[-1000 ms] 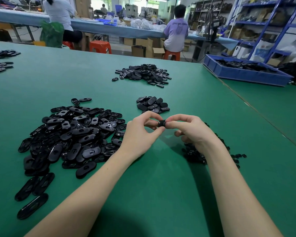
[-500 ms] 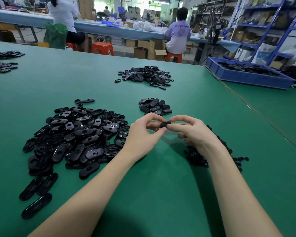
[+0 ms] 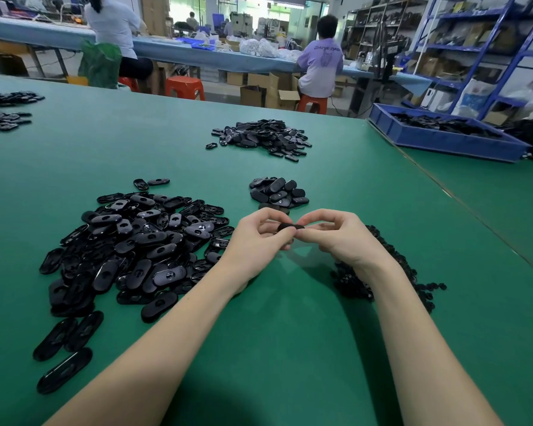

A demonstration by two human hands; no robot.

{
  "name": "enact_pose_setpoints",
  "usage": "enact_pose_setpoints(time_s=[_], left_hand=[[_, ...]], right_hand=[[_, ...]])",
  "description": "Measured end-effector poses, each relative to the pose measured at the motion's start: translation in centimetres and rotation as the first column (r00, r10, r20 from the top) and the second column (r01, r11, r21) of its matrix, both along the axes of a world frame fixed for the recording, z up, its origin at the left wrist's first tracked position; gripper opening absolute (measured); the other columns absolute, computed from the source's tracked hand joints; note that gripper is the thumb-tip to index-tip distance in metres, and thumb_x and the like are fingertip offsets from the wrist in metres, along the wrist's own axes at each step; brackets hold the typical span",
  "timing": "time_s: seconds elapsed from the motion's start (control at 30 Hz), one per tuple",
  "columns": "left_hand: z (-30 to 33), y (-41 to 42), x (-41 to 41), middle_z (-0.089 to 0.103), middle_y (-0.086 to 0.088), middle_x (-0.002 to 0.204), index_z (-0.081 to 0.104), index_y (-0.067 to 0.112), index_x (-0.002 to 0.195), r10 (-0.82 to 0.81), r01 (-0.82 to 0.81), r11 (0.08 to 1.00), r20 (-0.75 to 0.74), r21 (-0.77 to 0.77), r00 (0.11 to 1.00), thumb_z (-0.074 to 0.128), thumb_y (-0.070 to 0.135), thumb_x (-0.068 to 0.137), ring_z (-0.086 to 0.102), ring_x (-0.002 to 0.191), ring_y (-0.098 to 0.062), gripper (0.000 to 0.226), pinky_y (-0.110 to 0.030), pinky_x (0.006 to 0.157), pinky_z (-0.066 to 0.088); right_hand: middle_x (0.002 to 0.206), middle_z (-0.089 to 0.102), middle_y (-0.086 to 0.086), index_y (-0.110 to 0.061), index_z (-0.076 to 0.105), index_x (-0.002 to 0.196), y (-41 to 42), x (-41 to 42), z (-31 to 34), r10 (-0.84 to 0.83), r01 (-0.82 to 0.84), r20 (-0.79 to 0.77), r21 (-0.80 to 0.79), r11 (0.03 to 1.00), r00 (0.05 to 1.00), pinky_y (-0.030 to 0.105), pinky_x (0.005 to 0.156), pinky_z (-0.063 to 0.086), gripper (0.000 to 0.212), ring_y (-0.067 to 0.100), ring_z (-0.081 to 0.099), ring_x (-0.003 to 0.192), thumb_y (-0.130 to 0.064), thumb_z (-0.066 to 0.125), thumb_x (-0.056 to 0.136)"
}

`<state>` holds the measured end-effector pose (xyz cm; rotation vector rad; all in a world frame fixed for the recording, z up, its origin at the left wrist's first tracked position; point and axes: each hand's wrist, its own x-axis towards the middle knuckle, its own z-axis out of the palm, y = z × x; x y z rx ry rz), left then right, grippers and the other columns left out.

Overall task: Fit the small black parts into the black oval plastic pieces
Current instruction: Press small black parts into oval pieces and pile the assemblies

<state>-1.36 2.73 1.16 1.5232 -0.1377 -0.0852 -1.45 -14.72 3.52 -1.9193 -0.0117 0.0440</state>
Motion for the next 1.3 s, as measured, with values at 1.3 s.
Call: enact_pose_setpoints(time_s=[1.3], left_hand=[[-0.7, -0.2, 0.4, 0.077, -0.006, 0.085, 0.074, 0.019, 0.090, 0.099, -0.102, 0.985, 0.031, 0.136, 0.995, 0.073, 0.005, 0.086, 0.075, 0.078, -0.017, 0.015, -0.032, 0.087, 0.059]], right_hand=[[0.068, 0.068, -0.005, -0.015, 0.069, 0.078, 1.4, 0.0, -0.6, -0.084, 0.087, 0.073, -0.037, 0.995, 0.994, 0.011, 0.055, 0.041, 0.014, 0.001, 0.055, 0.055, -0.006, 0.079, 0.082]])
